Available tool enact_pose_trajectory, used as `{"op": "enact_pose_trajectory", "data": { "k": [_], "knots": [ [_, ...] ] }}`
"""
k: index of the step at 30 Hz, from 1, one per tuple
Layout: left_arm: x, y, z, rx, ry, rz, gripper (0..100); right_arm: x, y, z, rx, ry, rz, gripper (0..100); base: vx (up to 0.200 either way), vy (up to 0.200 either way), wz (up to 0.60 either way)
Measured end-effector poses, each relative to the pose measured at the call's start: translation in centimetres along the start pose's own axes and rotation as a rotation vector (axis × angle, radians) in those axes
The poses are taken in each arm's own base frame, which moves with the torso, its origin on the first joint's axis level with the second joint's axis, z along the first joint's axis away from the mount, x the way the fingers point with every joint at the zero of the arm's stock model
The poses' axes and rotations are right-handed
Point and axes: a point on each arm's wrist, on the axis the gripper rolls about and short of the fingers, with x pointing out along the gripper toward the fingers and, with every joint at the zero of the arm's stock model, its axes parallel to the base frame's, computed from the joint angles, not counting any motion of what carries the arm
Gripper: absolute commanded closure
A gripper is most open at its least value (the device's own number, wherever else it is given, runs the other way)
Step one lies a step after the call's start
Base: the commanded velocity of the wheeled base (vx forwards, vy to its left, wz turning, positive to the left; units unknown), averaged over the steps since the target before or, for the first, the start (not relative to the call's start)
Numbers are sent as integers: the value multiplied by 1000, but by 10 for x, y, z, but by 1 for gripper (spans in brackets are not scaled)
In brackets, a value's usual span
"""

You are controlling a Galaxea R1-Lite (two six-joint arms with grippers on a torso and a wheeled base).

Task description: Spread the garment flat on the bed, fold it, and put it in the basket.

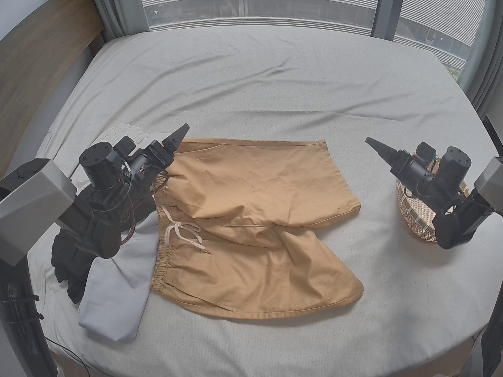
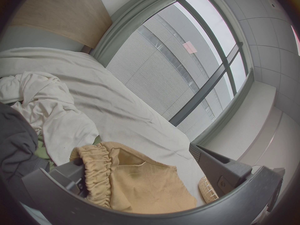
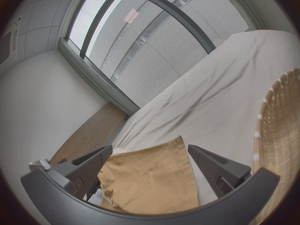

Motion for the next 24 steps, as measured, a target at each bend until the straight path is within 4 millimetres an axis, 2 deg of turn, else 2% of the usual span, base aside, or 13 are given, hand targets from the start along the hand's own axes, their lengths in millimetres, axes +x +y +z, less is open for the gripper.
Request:
{"op": "enact_pose_trajectory", "data": {
  "k": [5, 9, 13, 18, 24],
  "knots": [
    [-14, 6, -5, -3, 41, 64, 0, -27, 10, -27, 9, 83, -30, 0, 0, 0, 0],
    [-36, 15, -9, 13, 91, 131, 0, -49, 17, -48, 9, 161, -58, 0, 0, 0, 0],
    [-54, 19, -8, 31, 102, 158, 0, -63, 23, -60, 14, 215, -74, 0, 0, 0, 0],
    [-77, 14, -10, 36, 113, 152, 0, -77, 28, -73, 12, 276, -91, 0, 0, 0, 0],
    [-106, 0, -23, 26, 189, 118, 0, -94, 30, -87, 12, 349, -121, 0, 0, 0, 0]
  ]
}}
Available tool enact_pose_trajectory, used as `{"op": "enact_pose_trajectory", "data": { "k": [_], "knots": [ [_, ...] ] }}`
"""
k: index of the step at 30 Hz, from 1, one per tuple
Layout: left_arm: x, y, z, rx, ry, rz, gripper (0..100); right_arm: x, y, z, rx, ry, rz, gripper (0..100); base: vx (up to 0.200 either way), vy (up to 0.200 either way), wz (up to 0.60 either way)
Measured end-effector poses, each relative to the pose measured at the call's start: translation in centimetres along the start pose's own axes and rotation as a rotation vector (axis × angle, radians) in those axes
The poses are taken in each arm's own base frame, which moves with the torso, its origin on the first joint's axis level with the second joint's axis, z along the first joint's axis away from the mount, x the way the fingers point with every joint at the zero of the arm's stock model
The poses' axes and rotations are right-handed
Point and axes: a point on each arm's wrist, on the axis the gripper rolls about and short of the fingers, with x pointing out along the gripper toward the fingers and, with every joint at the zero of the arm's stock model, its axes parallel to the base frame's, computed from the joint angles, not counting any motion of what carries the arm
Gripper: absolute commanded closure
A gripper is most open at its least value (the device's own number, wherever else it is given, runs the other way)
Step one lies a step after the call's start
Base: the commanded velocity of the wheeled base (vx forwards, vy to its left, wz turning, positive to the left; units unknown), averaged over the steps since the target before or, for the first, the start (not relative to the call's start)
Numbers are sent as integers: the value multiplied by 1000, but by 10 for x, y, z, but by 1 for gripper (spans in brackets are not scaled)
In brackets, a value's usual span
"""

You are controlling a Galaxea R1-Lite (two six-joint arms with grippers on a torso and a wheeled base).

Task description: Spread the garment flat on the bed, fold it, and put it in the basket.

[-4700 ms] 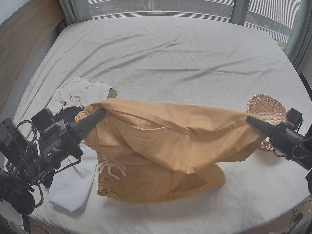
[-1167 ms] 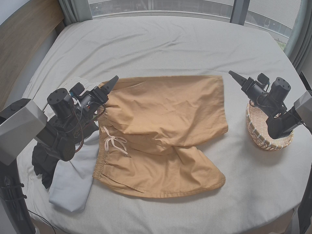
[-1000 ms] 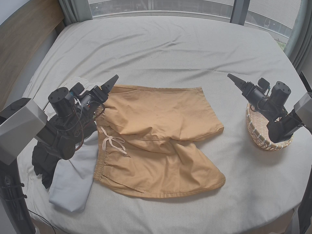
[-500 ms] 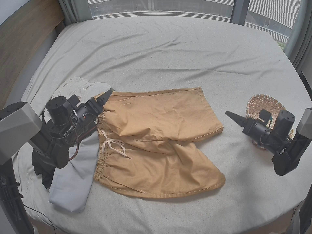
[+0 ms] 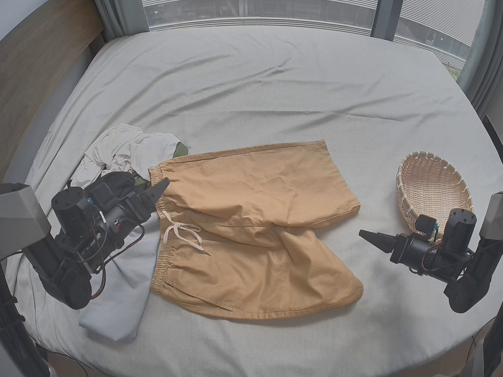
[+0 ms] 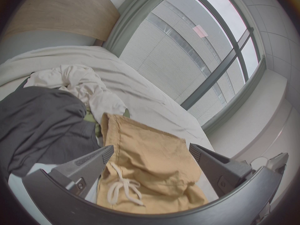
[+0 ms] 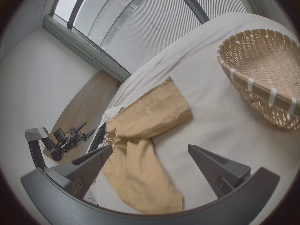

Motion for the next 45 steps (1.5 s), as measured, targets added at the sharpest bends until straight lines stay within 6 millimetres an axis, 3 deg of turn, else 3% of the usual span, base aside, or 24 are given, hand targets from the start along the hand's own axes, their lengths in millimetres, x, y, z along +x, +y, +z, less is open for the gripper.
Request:
{"op": "enact_pose_trajectory", "data": {
  "k": [11, 28, 29, 45],
  "knots": [
    [-27, -25, -25, -6, 135, -80, 0, -8, -11, -37, 77, 139, -100, 0, 0, 0, 0],
    [-35, -38, -38, -3, 194, -112, 0, -2, -12, -62, 108, 244, -127, 0, 0, 0, 0],
    [-35, -38, -39, -3, 195, -110, 0, -1, -12, -63, 108, 248, -126, 100, 0, 0, 0],
    [-37, -37, -41, -3, 206, -103, 0, -8, 1, -72, 110, 298, -111, 100, 0, 0, 0]
  ]
}}
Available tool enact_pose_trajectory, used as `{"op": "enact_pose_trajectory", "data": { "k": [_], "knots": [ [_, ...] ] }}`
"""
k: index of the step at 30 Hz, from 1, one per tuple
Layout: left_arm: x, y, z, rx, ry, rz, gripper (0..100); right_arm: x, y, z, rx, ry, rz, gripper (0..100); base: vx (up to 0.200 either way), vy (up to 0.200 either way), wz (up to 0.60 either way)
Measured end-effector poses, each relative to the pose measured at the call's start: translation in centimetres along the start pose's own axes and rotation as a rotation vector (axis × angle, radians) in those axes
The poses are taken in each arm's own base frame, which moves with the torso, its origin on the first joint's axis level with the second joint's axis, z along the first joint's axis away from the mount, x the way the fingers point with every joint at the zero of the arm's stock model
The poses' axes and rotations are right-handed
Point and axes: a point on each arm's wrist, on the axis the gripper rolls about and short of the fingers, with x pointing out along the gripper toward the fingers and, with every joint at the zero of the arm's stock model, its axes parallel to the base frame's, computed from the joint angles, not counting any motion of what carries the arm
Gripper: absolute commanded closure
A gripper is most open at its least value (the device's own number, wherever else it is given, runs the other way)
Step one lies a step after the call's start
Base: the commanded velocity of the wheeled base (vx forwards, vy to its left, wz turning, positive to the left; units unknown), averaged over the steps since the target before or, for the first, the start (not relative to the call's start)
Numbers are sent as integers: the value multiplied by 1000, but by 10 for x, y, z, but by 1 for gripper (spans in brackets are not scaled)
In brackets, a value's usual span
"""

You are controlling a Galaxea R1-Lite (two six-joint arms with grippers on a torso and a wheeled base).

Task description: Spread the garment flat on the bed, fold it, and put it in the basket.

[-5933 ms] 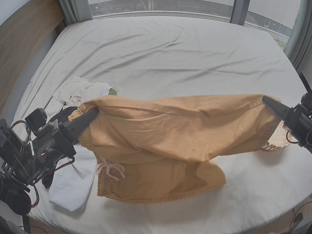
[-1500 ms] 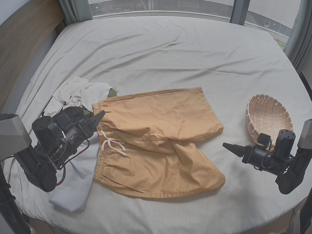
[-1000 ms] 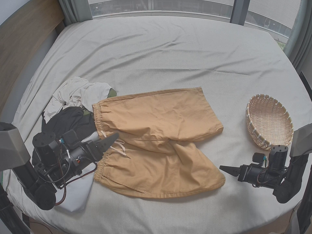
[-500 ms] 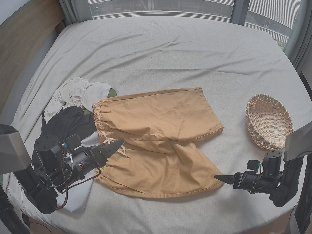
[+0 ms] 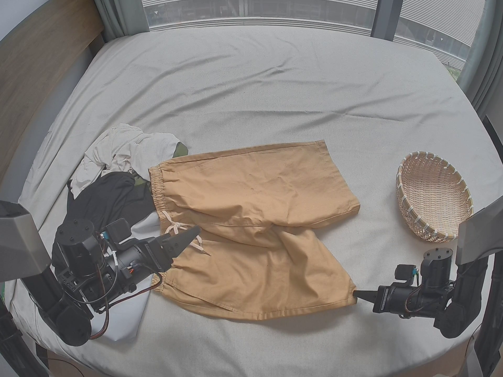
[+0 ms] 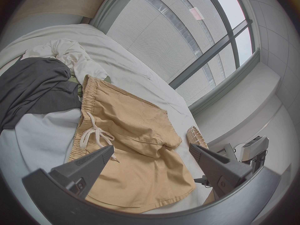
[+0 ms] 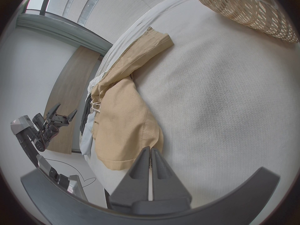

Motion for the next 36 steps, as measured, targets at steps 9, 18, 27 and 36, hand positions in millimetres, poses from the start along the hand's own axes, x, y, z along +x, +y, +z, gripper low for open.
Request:
{"op": "enact_pose_trajectory", "data": {
  "k": [9, 18, 27, 36],
  "knots": [
    [0, 0, -1, 0, 2, 1, 0, -6, 19, -12, -35, 56, 49, 100, 0, 0, 0],
    [-1, 0, -1, -1, 5, 3, 0, -1, 38, -23, -81, 111, 116, 100, 0, 0, 0],
    [-2, 1, -2, -3, 10, 7, 0, 1, 60, -33, -140, 154, 197, 100, 0, 0, 0],
    [-2, 0, -3, 11, 11, 5, 0, 0, 52, -22, -123, 89, 155, 100, 0, 0, 0]
  ]
}}
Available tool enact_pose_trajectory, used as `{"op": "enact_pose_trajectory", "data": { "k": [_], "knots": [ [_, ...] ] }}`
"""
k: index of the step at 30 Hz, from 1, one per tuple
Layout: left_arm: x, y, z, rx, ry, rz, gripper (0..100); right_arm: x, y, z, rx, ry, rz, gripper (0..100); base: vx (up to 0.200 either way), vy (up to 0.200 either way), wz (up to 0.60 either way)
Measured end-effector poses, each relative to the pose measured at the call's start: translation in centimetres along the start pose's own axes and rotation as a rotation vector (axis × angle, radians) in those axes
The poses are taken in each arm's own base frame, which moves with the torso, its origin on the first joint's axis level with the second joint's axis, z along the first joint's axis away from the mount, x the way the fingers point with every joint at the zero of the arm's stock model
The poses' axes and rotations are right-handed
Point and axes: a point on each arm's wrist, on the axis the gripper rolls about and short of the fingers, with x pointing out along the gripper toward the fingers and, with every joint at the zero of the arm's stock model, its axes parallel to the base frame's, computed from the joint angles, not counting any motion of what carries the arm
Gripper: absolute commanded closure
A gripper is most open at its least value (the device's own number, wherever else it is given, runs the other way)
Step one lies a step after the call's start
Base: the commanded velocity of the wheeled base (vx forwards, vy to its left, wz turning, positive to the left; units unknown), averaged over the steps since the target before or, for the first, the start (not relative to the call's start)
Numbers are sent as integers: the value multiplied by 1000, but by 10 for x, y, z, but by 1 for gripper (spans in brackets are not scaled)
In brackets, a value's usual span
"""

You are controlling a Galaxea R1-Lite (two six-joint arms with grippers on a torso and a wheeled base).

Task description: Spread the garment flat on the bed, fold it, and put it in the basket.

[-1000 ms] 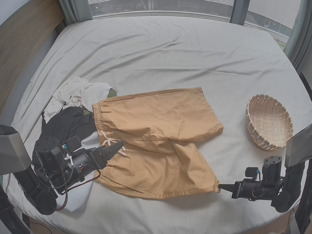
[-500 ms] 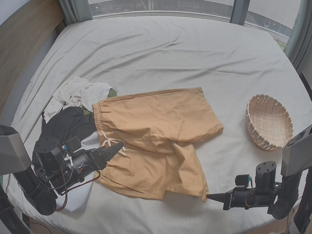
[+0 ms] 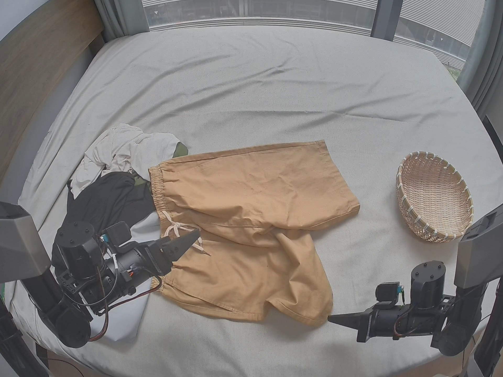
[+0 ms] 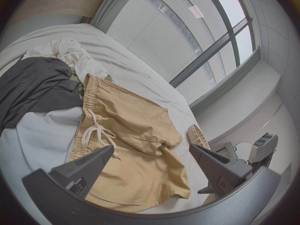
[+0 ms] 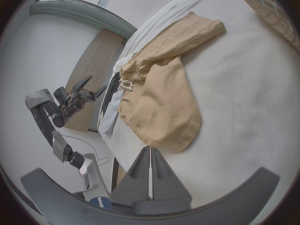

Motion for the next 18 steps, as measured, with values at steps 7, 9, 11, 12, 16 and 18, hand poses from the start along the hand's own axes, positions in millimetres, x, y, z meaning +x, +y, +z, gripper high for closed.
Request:
{"op": "enact_pose_trajectory", "data": {
  "k": [7, 9, 11, 12, 16, 18],
  "knots": [
    [1, -2, -1, 3, 2, -9, 0, 4, -15, 23, 3, -122, -53, 0, 0, 0, 0],
    [1, -2, -1, 3, 2, -10, 0, 7, -16, 30, -2, -150, -56, 0, 0, 0, 0],
    [1, -2, -1, 3, 3, -10, 0, 10, -18, 34, -7, -174, -64, 0, 0, 0, 0],
    [1, -3, -1, 3, 2, -11, 0, 14, -20, 38, -9, -191, -72, 0, 0, 0, 0],
    [2, -3, -1, 3, 2, -11, 0, 26, -25, 44, -16, -212, -78, 0, 0, 0, 0],
    [2, -2, -1, 3, 2, -10, 0, 33, -27, 46, -20, -217, -76, 0, 0, 0, 0]
  ]
}}
